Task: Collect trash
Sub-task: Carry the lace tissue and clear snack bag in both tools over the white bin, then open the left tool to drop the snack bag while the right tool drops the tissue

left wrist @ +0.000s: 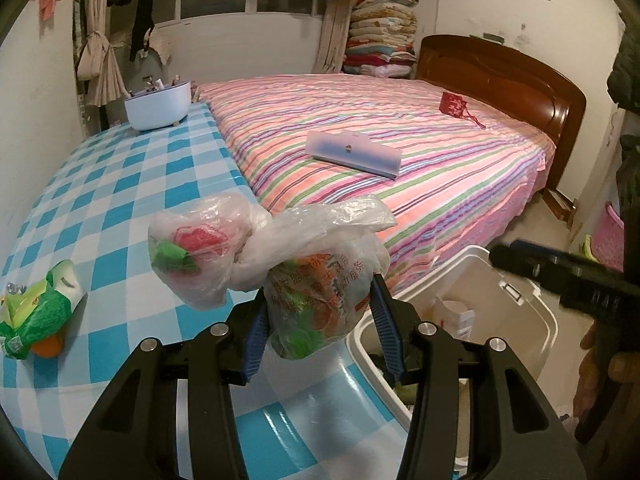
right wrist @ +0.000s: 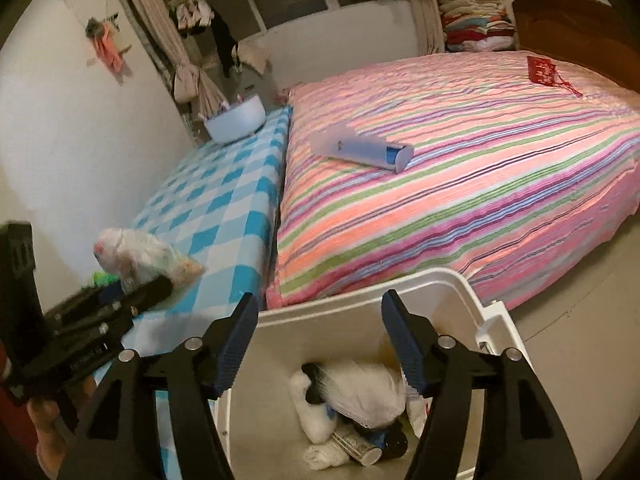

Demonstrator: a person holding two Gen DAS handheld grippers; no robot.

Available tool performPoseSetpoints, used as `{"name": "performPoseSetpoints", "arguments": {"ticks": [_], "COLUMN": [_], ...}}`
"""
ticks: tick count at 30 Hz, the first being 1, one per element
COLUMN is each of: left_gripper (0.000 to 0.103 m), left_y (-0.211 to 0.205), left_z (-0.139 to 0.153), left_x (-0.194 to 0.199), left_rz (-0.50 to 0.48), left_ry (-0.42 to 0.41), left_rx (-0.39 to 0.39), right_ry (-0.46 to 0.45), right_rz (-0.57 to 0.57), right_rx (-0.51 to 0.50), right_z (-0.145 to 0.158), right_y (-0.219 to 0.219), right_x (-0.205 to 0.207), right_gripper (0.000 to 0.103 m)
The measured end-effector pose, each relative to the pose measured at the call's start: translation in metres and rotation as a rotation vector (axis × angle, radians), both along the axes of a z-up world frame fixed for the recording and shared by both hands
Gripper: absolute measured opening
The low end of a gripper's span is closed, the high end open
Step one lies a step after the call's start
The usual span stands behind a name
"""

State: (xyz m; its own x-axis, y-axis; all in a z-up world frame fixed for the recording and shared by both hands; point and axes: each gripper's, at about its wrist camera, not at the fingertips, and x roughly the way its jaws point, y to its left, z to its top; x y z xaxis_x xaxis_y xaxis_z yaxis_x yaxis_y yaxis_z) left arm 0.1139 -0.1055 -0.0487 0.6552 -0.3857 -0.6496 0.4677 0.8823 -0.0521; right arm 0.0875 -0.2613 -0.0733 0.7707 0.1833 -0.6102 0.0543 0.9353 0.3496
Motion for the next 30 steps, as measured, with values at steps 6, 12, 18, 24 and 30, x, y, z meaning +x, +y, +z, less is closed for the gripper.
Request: {"name": "performPoseSetpoints", "arguments": {"ticks": [6,12,18,24,30], "left_gripper": [0.047,0.047,0.047,0.051,0.090], "left_y": [-0.013,-0.034,-0.056,-0.068,-0.059], "left_z": [-0.006,-0.008,-0.015,-0.017,-0.005], "left_x": [-0.006,-0.017,-0.029,-0.038,-0.042], "left_rz": [-0.038,-0.095,-0.152,-0.200,-0.168], "left_ry": [0.009,0.017,0.020,0.016,-0.064], "left_rx": [0.006,-0.004,0.020,0.029,0.027], "right_ry": [-0.068,-0.124,-0.153,-0.174,-0.193], "right_rz": [-0.094,-0.151,-0.188,-0.210,-0.236], "right_rx": [0.050,0.082,0.111,0.117,0.129], "right_z": [0.010,0.017,0.020,0.022,0.023], "right_y": [-0.018,-0.029,-0.038,-0.041,-0.045], "right_x": [-0.009,-0.015,-0.020,-0.024,-0.027], "right_gripper": [0.063,0.063,0.063,0.063,0.063]}}
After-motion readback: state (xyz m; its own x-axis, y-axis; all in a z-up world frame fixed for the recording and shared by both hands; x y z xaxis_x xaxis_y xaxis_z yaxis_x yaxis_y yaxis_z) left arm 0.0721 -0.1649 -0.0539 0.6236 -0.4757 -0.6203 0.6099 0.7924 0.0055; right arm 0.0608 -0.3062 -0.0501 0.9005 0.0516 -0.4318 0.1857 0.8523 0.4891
